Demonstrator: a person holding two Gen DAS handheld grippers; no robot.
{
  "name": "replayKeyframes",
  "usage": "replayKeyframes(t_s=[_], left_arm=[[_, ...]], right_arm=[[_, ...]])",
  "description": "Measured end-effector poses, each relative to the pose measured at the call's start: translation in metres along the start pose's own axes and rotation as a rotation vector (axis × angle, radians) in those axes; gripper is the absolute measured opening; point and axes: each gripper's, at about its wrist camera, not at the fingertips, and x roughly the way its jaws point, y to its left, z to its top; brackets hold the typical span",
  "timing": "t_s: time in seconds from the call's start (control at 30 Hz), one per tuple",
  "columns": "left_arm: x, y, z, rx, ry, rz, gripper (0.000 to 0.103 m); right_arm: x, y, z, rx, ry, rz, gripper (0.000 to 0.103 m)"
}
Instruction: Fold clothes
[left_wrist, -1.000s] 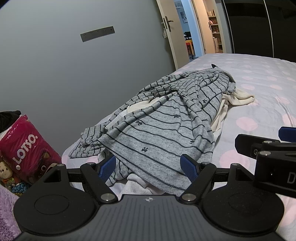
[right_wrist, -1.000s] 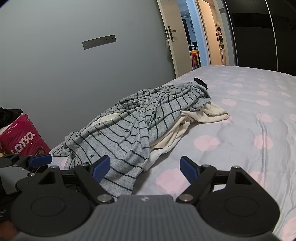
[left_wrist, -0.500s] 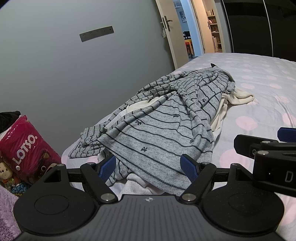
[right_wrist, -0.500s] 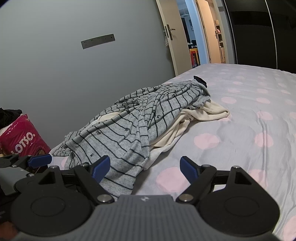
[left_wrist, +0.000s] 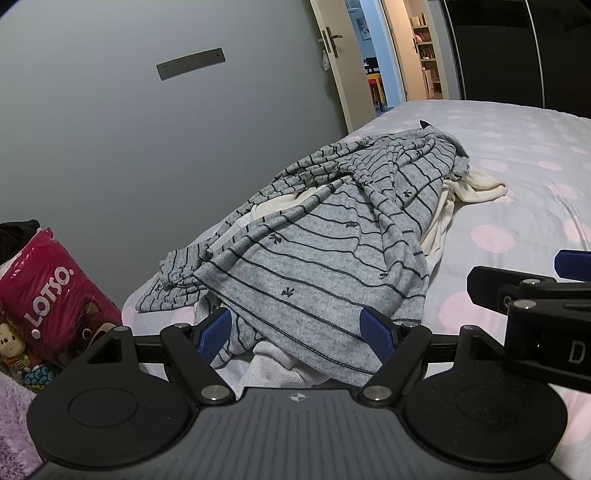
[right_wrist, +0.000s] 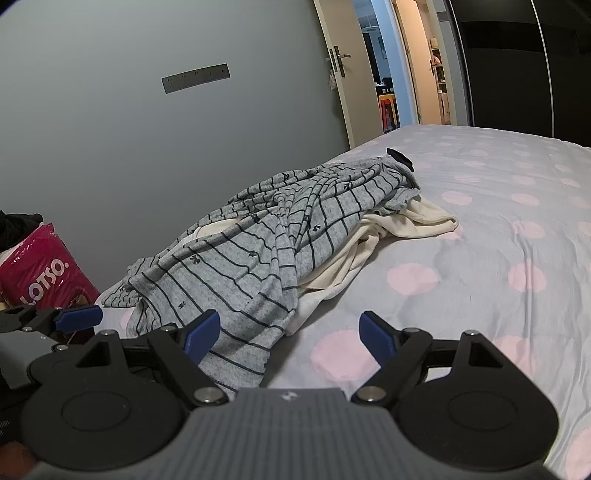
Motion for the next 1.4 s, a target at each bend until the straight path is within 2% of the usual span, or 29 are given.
replayKeyframes(t_s=[0.33, 0.43, 0.6, 0.7, 0.87, 0.97, 1.1, 1.17, 1.2, 1.23, 1.27, 1.33, 1.37, 1.4], left_arm=[[0.01, 0.008, 0.003, 0.021, 0.044, -0.025, 0.076], [0.017, 0.018, 0.012, 0.026, 0.076, -0.079, 0.076], [0.034, 0.032, 0.03, 0.058, 0.119, -0.182, 0.073], [0.056, 0.039, 0.048, 0.11, 0.146, -0.244, 0.07], [0.109, 0.049, 0.074, 0.189, 0.125, -0.236, 0.069], [0.145, 0.053, 0.082, 0.189, 0.141, -0.246, 0.058], [0.178, 0.055, 0.088, 0.175, 0.14, -0.276, 0.049], [0.188, 0.052, 0.09, 0.184, 0.134, -0.27, 0.047], [0.192, 0.05, 0.09, 0.191, 0.138, -0.269, 0.043], [0.196, 0.048, 0.089, 0.198, 0.143, -0.268, 0.038], [0.2, 0.046, 0.089, 0.206, 0.148, -0.267, 0.027], [0.201, 0.045, 0.09, 0.203, 0.142, -0.256, 0.017], [0.199, 0.044, 0.092, 0.203, 0.138, -0.25, 0.008], [0.196, 0.044, 0.094, 0.204, 0.134, -0.244, 0.007]], right_arm=[[0.008, 0.003, 0.0, 0.003, 0.02, 0.005, 0.084], [0.015, -0.001, 0.004, 0.038, 0.041, 0.019, 0.084], [0.034, 0.001, 0.013, 0.023, 0.091, 0.02, 0.082], [0.053, 0.004, 0.02, 0.028, 0.13, 0.019, 0.08], [0.093, 0.005, 0.03, 0.026, 0.163, -0.012, 0.077], [0.117, 0.001, 0.036, 0.055, 0.183, -0.033, 0.075], [0.143, -0.006, 0.044, 0.104, 0.205, -0.052, 0.07], [0.157, -0.008, 0.046, 0.126, 0.224, -0.053, 0.065], [0.162, -0.008, 0.046, 0.128, 0.234, -0.055, 0.06], [0.167, -0.008, 0.046, 0.128, 0.245, -0.057, 0.051], [0.171, -0.007, 0.045, 0.126, 0.254, -0.054, 0.046], [0.171, -0.003, 0.045, 0.113, 0.254, -0.035, 0.022], [0.167, 0.0, 0.046, 0.097, 0.243, -0.04, 0.018], [0.163, 0.002, 0.047, 0.078, 0.233, -0.05, 0.012]])
